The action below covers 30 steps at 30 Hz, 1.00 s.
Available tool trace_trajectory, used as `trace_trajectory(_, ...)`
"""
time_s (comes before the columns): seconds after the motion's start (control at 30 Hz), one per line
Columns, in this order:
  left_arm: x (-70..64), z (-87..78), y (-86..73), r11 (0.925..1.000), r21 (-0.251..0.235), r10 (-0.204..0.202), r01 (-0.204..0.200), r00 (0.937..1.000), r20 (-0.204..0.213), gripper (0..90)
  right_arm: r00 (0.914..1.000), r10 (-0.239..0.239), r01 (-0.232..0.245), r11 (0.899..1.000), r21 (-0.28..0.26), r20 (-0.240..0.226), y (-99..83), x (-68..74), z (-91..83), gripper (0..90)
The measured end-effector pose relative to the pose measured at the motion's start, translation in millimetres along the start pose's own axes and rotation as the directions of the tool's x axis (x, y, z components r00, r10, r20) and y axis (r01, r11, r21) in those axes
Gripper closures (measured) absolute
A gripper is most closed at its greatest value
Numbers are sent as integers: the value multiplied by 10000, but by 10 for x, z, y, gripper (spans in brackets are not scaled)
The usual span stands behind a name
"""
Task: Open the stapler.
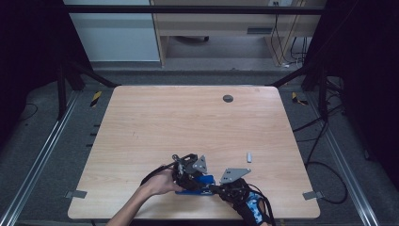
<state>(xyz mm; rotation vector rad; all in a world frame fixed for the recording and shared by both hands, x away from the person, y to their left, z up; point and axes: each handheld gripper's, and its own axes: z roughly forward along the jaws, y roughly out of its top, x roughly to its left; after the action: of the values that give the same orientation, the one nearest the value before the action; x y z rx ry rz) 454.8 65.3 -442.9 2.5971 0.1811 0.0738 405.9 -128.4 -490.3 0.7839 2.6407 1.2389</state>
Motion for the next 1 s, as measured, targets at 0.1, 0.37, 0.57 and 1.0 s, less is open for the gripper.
trace_trajectory(0.1,-4,-40,-21,9999,-160,-14,14,10000,-14,626,10000,-3,3,10000,22,-5,0,2,-1,900)
trace_trajectory(0.37,-19,-137,-80,9979,-646,-11,2,9999,-134,632,10000,-45,45,10000,9,39,0,4,0,900)
trace_trajectory(0.57,-29,-202,-125,9951,-986,-116,97,9998,-188,634,10000,-38,38,10000,-19,18,0,2,3,900)
trace_trajectory(1.0,-47,-230,-194,9896,-1436,-60,10,9994,-347,637,10000,-17,16,10000,-41,-6,0,1,6,900)
